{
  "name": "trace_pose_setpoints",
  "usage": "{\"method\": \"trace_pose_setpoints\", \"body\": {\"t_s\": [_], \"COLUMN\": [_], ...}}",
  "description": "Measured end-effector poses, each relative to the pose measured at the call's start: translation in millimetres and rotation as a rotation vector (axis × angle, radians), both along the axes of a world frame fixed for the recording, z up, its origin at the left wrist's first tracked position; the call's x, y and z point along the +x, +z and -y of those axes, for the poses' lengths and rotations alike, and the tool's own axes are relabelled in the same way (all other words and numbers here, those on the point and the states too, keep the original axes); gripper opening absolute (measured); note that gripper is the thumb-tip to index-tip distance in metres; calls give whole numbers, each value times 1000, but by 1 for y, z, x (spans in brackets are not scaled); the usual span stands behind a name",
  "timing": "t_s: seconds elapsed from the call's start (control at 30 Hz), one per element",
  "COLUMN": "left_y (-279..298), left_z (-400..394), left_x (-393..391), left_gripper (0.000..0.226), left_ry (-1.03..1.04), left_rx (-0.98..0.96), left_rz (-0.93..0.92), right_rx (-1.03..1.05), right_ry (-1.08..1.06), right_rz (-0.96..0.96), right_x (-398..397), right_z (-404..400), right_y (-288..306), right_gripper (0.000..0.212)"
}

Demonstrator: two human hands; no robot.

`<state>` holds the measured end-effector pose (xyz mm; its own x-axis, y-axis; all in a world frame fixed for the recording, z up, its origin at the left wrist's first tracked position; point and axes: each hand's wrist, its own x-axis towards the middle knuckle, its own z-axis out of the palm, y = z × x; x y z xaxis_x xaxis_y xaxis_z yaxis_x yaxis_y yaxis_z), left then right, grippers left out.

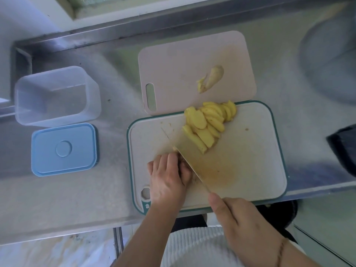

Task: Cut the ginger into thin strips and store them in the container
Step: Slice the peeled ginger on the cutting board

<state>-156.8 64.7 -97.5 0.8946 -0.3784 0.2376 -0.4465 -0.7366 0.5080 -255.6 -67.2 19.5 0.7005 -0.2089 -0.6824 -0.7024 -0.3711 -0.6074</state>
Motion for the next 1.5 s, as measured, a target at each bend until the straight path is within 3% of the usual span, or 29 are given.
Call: {"method": "trace_pose_setpoints", "body": {"t_s": [0.2,0.4,0.57,0.63,0.8,1.17,1.37,1.43,1.5], "left_y": [-1,-1,0,1,3,6,7,7,6], "left_z": [1,1,2,2,2,2,2,2,2], "left_x": [1,0,0,0,1,2,2,1,1], "left_gripper": [23,23,19,18,18,19,19,18,18], "left_ry": [5,26,31,26,25,18,14,14,16], "left_rx": [10,23,24,21,18,38,38,34,34], "left_rz": [4,-10,-16,-25,-32,-52,-49,-38,-32], "right_rx": [5,-5,57,176,571,903,1358,1276,911], "right_ry": [45,38,8,-72,-270,-422,-521,-486,-339], "right_rz": [9,22,42,11,-284,-307,-288,-258,-232], "right_x": [2,1,17,38,87,96,91,92,90], "right_z": [1,4,17,28,69,107,120,113,97], "right_y": [-1,-3,-4,-5,-19,-37,-37,-25,-10], "right_gripper": [84,96,74,74,61,61,62,63,63]}}
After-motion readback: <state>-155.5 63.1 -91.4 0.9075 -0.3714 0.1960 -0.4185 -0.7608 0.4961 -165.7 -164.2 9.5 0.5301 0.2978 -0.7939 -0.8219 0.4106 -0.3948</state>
